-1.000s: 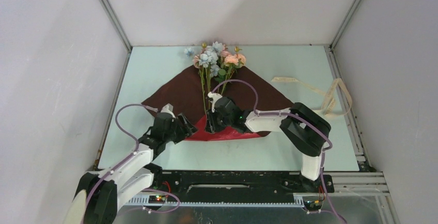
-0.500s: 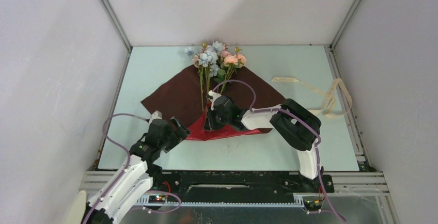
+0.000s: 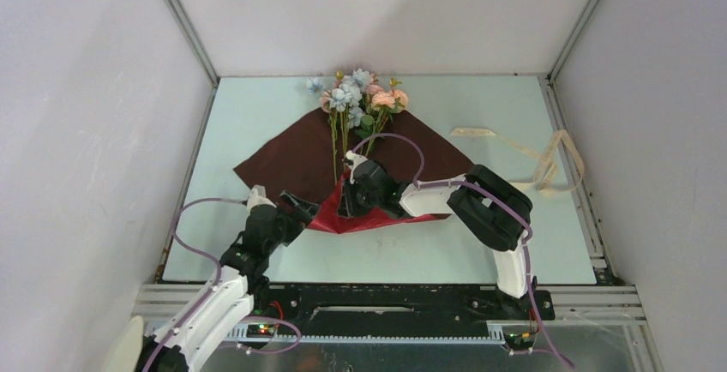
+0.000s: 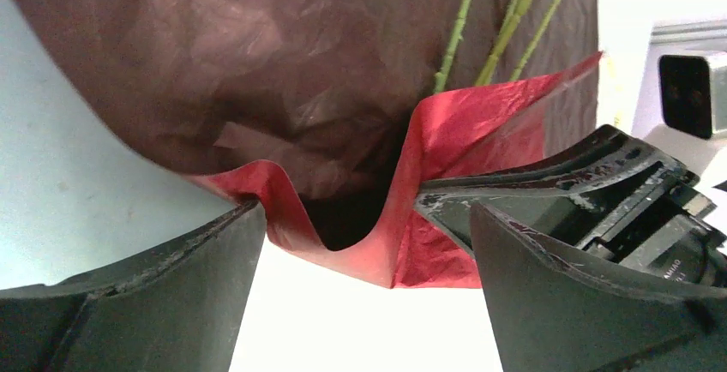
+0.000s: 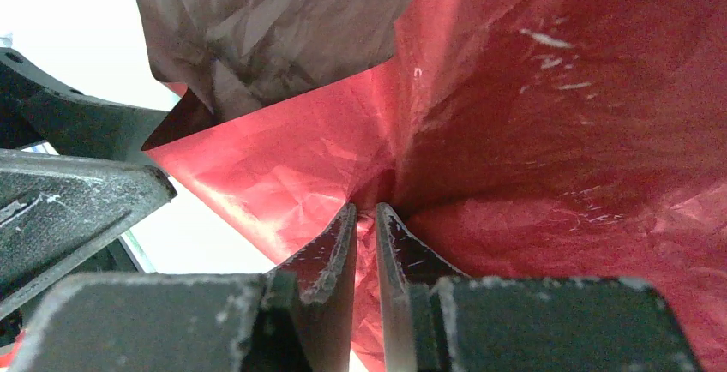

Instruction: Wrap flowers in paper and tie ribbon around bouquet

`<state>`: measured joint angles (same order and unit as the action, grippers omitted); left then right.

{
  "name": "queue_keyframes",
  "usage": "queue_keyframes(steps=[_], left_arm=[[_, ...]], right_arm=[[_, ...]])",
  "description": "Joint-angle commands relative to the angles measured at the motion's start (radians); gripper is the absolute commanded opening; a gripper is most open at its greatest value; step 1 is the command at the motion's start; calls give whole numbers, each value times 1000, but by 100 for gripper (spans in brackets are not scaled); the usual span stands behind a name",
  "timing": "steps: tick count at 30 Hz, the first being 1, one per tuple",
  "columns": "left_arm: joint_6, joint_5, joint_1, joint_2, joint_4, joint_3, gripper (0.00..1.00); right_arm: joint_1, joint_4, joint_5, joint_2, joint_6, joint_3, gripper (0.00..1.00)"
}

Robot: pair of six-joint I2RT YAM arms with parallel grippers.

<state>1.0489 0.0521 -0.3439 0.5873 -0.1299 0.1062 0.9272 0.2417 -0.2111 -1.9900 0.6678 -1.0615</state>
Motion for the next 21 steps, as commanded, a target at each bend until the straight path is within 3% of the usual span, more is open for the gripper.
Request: queue_keyframes(steps=[1, 9, 17, 21], left_arm=[[-6, -65, -3, 44, 172, -82, 100], [-12, -106, -3, -5, 420, -190, 100], [-50, -133, -3, -96, 513, -210, 100], [-78, -69, -3, -122, 485, -202, 100]], right_arm=[[17, -66, 10, -45, 10, -8, 17], [15, -61, 5, -44, 19, -8, 16], [12, -60, 1, -51, 24, -8, 16], [10, -57, -5, -54, 26, -8, 16]])
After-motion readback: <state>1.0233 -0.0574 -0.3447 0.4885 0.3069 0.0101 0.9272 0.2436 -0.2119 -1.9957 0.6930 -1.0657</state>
